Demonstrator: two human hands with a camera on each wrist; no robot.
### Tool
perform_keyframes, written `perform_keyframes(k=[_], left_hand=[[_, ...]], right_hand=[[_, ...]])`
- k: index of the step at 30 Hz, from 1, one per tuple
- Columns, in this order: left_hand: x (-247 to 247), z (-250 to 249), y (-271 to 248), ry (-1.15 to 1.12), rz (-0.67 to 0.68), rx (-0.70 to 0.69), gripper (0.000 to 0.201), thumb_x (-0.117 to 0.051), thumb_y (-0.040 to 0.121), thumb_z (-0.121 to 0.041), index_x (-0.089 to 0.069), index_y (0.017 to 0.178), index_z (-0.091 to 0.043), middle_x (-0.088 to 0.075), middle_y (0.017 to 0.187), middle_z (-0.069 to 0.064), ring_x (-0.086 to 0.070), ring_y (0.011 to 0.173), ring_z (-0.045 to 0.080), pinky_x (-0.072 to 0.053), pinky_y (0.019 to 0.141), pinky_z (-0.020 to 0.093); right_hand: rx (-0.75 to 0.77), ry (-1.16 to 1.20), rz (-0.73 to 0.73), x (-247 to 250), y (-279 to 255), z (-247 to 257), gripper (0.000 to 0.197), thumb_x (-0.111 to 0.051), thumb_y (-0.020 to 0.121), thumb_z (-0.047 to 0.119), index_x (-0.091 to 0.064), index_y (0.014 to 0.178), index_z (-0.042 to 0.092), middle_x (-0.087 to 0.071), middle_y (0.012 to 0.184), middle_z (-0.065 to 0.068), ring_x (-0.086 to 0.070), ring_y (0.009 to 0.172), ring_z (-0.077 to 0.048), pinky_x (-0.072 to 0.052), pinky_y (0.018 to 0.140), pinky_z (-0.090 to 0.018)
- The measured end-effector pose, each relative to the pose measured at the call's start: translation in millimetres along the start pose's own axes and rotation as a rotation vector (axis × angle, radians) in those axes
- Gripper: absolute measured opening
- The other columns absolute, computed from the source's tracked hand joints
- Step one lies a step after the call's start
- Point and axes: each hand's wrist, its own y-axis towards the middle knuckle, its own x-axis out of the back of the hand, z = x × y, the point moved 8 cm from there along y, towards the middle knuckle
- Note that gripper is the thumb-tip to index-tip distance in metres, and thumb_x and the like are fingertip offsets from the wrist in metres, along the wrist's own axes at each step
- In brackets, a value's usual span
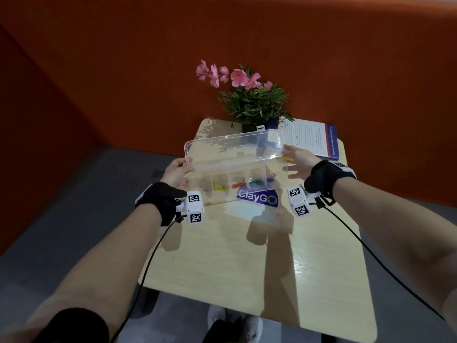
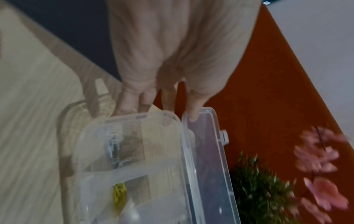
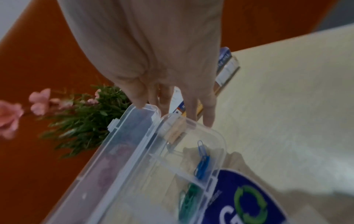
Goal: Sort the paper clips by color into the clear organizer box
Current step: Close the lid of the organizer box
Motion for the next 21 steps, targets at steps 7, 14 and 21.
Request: perform_keyframes(k=[7,14,21], left_hand=[[0,-10,9,0.199,0.045,-0.049,0.028,-0.047,0.096,-0.006,-0.053,0.09,-0.032,-0.055,0.124,0.013,-0.056,0.104,0.028,-0.048,0.097,0.049],[4,-5,3,0.016,0.088,-0.004,0.029,-0.04,0.098,-0.005,-0.064,0.088,-0.017,-0.057,0.114,0.007,-0.057,0.087,0.019,-0.049,0.07,0.029],[-4,5,-2,0.264,0.149,-0.002,0.042,-0.061,0.089,-0.008,-0.055,0.129,-0.018,-0.037,0.15,0.006,-0.045,0.131,0.025,-0.044,0.096,0.035]], right_hand=[[0.148,-0.262,-0.164,13,5,2,0.018,-0.052,0.091,0.004,-0.045,0.101,0.018,-0.06,0.109,-0.014,-0.06,0.069,-0.028,-0.056,0.069,-0.046],[0.062,-0.05,-0.141,14,5,-12,0.032,-0.034,0.094,-0.007,-0.054,0.08,0.012,-0.059,0.101,-0.018,-0.062,0.071,-0.031,-0.056,0.058,-0.038],[0.042,0.071,0.038,6,7,-26,0.051,-0.052,0.09,-0.004,-0.043,0.14,0.004,-0.056,0.124,-0.011,-0.053,0.115,-0.025,-0.043,0.099,-0.034]])
